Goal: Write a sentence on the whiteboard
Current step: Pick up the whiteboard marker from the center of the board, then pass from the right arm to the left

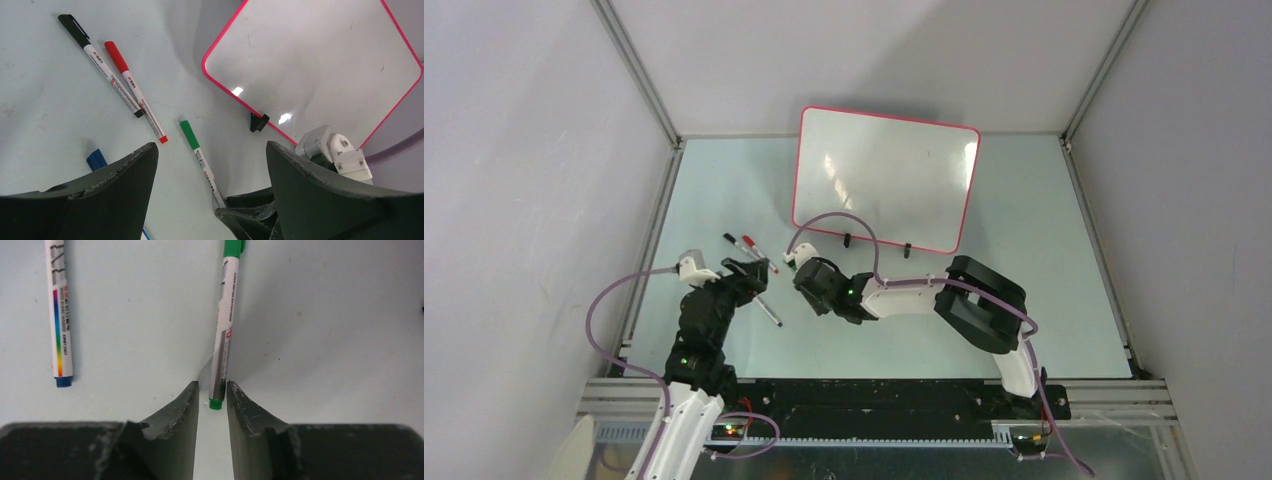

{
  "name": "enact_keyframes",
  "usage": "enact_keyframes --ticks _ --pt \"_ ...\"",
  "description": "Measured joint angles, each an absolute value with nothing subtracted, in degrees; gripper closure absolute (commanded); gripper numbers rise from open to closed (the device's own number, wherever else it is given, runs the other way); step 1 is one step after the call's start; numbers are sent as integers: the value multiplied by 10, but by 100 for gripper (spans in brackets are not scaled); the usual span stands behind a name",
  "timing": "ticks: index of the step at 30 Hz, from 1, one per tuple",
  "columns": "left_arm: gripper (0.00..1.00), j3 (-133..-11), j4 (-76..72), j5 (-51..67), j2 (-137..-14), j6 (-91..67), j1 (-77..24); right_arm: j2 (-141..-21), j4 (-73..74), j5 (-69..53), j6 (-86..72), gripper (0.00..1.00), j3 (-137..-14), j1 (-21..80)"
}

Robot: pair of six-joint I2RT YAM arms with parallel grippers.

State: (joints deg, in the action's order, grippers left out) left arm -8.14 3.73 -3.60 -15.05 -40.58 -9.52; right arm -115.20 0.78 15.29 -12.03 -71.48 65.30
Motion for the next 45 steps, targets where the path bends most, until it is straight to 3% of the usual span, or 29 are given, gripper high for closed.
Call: enact_keyframes --ticks 3,12,18,26,29,45 --pt "15 -81 36 -41 -151 -406 -95 -1160 19 158 -122 100 -728 656" --pt "14 -69 -27 3 -202 -408 -95 -1133 19 174 -131 100 -697 663" --pt "26 -66 -78 29 -269 -427 -95 -1070 -17 194 -128 100 -635 689" --pt "29 -63 -132 66 -380 -455 -95 -1024 -81 235 -107 100 -595 716" --pt "39 -63 -144 79 -400 -461 -95 -1023 -92 248 -98 100 -594 726" --pt "64 -63 -174 102 -406 -466 -95 -1020 -122 270 -67 100 -585 750"
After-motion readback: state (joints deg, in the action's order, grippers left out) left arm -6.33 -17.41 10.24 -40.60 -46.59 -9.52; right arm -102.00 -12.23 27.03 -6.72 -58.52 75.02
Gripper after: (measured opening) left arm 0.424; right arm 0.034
